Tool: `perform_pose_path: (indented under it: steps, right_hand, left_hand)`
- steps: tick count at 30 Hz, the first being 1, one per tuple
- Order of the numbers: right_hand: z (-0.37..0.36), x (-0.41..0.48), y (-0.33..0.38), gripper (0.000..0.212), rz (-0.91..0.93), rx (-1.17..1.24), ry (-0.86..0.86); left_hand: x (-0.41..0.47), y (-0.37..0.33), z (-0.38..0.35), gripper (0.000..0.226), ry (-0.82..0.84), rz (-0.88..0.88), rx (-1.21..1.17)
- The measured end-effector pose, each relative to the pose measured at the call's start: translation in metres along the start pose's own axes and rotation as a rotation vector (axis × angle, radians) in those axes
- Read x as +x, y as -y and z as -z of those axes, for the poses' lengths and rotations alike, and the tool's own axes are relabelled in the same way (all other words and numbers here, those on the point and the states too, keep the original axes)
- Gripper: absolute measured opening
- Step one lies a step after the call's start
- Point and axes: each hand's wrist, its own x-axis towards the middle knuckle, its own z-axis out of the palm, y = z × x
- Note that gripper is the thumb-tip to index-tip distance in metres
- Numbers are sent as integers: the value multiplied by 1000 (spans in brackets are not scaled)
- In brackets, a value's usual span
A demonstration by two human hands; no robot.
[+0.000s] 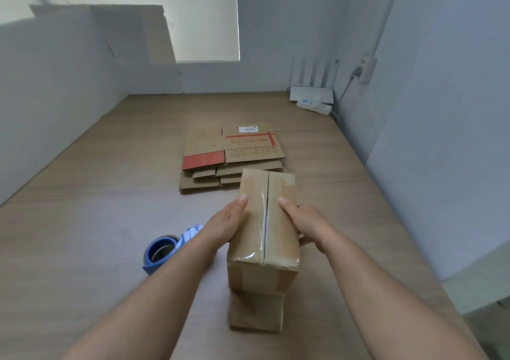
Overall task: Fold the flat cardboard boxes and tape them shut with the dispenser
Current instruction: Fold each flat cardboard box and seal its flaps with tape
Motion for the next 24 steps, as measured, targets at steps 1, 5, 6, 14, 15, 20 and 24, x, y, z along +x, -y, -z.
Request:
perform_pose_path:
  steps: [1, 5, 6, 14, 15, 20, 24]
  right_hand:
    - [4, -2, 5, 57, 33, -7, -9]
    - [26, -15, 24, 41, 306, 27, -89]
    - [30, -19, 27, 32, 390, 40, -94]
    - [39, -19, 8, 47, 470, -164, -137]
    - [35, -18, 2, 36, 413, -203, -130]
    - [14, -19, -18, 31, 221, -109, -70]
    - [5, -29, -10, 59, 234, -234, -93]
  left_hand:
    - [-1, -5, 2, 64, -3, -28, -33]
    - [-6, -38, 16, 61, -17, -180, -191]
    - [-6, -46, 19, 62, -42, -208, -273]
    - [-18, -47, 28, 84, -45, -150, -394]
    - [-19, -39, 24, 86, -38, -108, -364]
    - [-27, -6, 9, 74, 33, 73, -159]
    - [-24, 0, 5, 70, -15, 102, 12]
